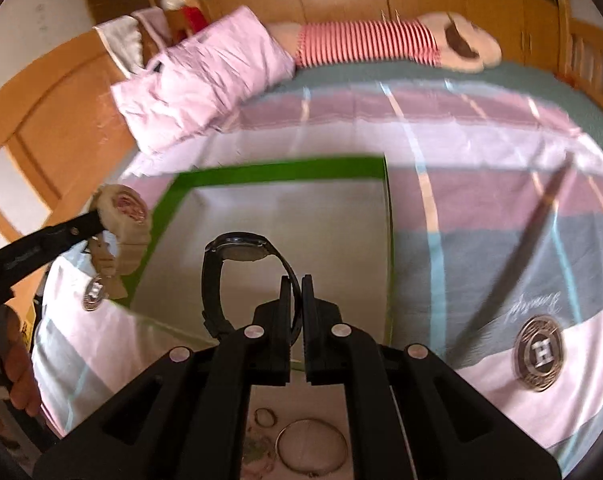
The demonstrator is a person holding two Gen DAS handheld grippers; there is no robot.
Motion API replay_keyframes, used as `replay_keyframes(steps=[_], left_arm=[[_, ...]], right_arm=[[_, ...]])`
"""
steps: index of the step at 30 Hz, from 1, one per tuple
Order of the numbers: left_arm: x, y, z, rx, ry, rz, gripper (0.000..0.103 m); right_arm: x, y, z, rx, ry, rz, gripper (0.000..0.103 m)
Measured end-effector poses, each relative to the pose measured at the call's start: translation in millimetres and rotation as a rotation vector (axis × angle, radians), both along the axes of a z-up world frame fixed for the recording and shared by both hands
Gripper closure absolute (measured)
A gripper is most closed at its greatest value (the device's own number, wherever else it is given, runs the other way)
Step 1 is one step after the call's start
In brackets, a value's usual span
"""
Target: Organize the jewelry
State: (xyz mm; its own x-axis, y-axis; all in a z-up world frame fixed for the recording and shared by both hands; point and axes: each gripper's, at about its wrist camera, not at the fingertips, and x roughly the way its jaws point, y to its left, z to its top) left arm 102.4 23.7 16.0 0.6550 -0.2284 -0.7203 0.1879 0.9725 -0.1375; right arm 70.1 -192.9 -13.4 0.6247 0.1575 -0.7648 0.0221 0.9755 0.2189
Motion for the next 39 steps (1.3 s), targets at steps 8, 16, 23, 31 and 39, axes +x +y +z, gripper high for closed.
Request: replay_keyframes(steps=[8,16,23,31,39], left_arm=[[0.0,-6.9,-17.2,0.044,0.041,-0.028,0.078],[-36.2,18.3,-51.5,-0.006,0.288,-0.047,0.059],[-50.7,20.0,-89.2,0.046,0.401,-0.067,0.047],[-50.2,7.3,-115.9,0.135,0.466,-0.072,0.045],[-34.8,30.3,-108.4,0.220,0.396,0.120,0.050]], right_arm=[[-23.0,-17.9,16.2,0.118,0.010,0.017,0.054],[-60.5,5.9,-23.7,-0.048,0.192,0.132,0.054],[-78.8,25.6,-61.8,-0.128,0.293,0.217,0.054],[-79.5,12.9,-58.8,-0.259,0.269,0.105,0.083],[-87.0,24.6,-35.9,-0.109,0.194,0.162,0.083]])
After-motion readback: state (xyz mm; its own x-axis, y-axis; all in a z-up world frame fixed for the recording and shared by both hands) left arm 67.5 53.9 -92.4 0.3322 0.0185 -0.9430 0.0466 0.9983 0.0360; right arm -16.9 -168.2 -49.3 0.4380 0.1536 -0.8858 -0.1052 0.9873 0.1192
